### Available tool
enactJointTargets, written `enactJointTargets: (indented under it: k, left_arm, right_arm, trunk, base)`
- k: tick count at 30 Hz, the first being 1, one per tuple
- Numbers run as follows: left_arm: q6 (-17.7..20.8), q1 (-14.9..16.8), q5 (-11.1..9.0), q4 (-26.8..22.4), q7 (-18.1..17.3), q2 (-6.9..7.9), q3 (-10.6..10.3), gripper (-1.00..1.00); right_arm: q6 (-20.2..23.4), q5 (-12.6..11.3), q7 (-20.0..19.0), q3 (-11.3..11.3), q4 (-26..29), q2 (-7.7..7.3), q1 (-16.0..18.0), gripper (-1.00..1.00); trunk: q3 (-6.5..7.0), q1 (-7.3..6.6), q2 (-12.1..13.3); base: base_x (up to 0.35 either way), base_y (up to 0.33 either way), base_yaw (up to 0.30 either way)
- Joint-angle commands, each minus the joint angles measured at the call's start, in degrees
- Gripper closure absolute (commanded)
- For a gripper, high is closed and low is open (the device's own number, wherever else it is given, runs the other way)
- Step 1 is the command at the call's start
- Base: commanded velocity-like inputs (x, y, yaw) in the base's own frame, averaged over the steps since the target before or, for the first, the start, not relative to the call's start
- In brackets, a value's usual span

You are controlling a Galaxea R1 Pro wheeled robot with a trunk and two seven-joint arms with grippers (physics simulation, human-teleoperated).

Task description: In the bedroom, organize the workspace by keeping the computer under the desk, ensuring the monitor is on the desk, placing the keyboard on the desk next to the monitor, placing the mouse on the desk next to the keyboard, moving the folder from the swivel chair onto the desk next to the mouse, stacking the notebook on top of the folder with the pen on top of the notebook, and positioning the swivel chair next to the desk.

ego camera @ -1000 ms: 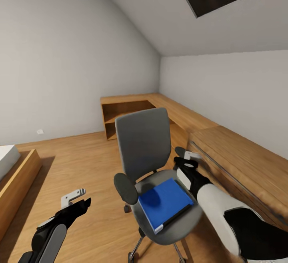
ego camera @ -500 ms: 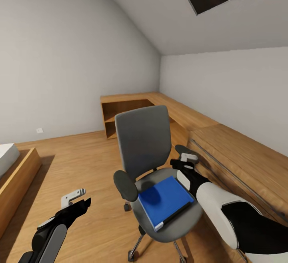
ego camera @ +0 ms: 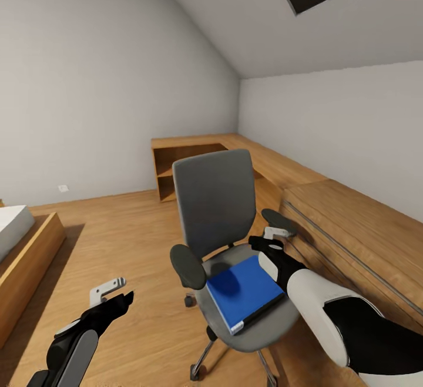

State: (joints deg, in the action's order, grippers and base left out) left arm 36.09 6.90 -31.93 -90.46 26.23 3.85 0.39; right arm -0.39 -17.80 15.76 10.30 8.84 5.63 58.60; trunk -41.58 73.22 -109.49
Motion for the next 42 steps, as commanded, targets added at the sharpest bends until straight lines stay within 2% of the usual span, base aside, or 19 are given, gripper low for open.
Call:
enactJointTargets:
  k: [1,11,29,42]
  left_arm:
    - [0.16,0.04,-0.59,-0.07,0.51,0.02,-0.03,-1.0]
    - [0.19,0.04,-0.59,-0.07,0.49,0.02,-0.07,-1.0]
    - [0.21,0.04,-0.59,-0.08,0.48,0.02,-0.03,-1.0]
    - [0.39,0.04,-0.52,0.18,0.23,0.02,-0.03,-1.0]
  right_arm:
    - [-0.06,-0.57,0.27,0.51,0.0,0.01,0.04,-1.0]
    - [-0.2,-0.55,0.16,0.39,-0.05,-0.13,-0.32,-1.0]
    - [-0.3,-0.58,0.16,0.33,0.71,-0.25,-1.56,-1.0]
    - [-0.14,-0.57,0.15,0.26,0.69,-0.44,-1.56,-1.0]
  trunk:
    - [-0.25,0.22,-0.44]
    - [-2.23,2.42,-4.45]
    - [-5.48,6.37,-11.67]
    - [-5.48,6.37,-11.67]
  base:
    - [0.0,0.0,0.204]
    - [0.0,0.0,0.158]
    - [0.0,0.0,0.007]
    - [0.002,0.0,0.0]
